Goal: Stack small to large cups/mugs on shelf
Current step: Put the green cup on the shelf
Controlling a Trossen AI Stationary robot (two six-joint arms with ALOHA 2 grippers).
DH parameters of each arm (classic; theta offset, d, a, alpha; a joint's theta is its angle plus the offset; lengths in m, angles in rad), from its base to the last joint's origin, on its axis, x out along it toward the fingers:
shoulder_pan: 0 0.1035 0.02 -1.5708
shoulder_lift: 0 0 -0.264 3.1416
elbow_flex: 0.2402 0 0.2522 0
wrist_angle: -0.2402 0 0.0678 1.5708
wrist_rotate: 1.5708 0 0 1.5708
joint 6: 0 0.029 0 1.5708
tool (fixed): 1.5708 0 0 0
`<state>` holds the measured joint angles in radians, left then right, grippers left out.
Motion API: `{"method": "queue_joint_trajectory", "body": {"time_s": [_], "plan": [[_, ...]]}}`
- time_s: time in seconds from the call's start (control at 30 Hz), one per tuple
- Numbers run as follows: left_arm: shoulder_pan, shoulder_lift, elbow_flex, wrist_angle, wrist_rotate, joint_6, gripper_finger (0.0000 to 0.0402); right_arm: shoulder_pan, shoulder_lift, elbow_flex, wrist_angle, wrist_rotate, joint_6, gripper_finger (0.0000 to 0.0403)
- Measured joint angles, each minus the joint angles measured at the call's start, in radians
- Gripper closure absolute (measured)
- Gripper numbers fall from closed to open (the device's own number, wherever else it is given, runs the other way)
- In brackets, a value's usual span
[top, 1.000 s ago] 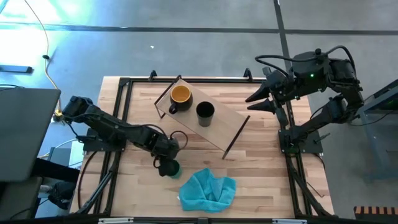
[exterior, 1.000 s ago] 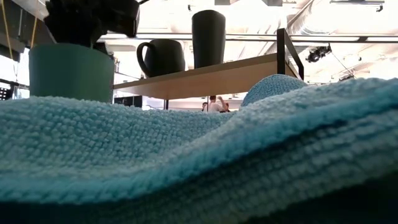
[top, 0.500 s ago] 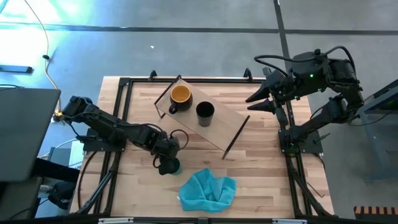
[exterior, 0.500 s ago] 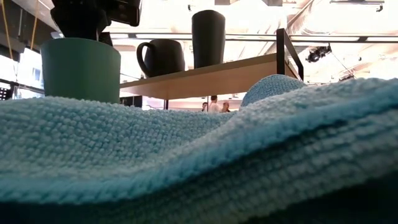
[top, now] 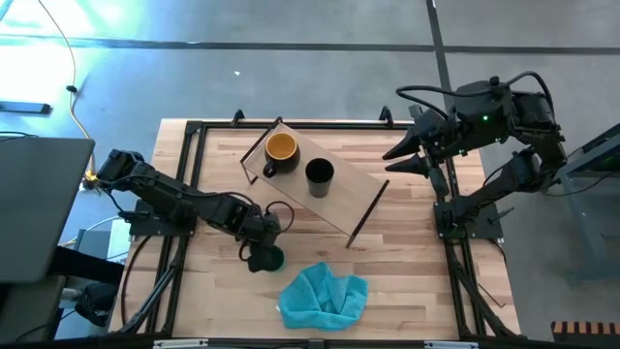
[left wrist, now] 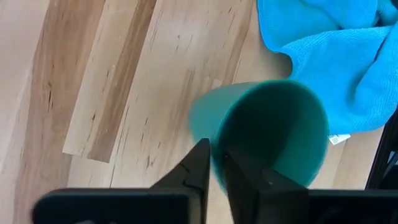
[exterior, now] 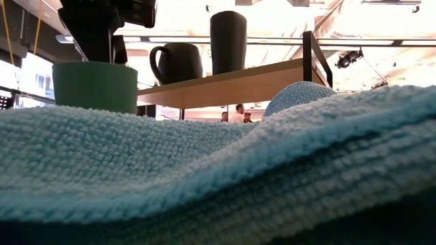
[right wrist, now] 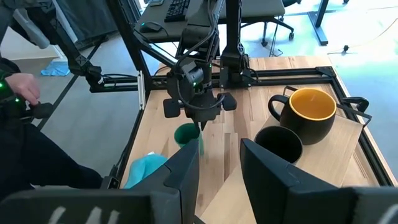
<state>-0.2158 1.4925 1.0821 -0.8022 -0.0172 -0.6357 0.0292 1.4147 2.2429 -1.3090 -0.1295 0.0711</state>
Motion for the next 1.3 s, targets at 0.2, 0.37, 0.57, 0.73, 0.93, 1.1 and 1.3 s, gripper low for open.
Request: {"method": "queue_joint_trajectory", "body": {"time_s": [0.2, 0.37, 0.57, 0.73, 0.93, 1.1, 1.3], "plan": [[0.0, 0.0, 0.0, 0.007, -0.003, -0.007, 0.03, 0.0, 0.0, 0.0, 0.0, 0.0, 0.008, 0.0295], [0.0, 0.0, 0.0, 0.009, -0.008, -0.023, 0.0267, 0.012, 0.0, 0.0, 0.0, 0.001, 0.019, 0.0295], [0.0, 0.0, 0.0, -0.003, -0.009, -0.026, 0.0259, 0.057, 0.01, 0.0, 0.004, 0.001, 0.031, 0.0295], [0.0, 0.0, 0.0, -0.075, 0.052, -0.026, 0.0258, 0.117, 0.079, 0.0, 0.004, 0.0, 0.034, 0.0295], [-0.027, -0.063, 0.0, -0.171, 0.096, -0.022, 0.0258, 0.153, 0.148, 0.0, 0.004, 0.0, 0.008, 0.0295], [-0.103, -0.214, 0.0, -0.153, -0.059, -0.046, 0.0266, 0.157, 0.155, 0.0, 0.007, 0.006, 0.008, 0.0295], [-0.162, -0.396, 0.0, -0.06, -0.152, -0.023, 0.0276, 0.157, 0.152, 0.0, 0.046, 0.025, 0.007, 0.0295]]}}
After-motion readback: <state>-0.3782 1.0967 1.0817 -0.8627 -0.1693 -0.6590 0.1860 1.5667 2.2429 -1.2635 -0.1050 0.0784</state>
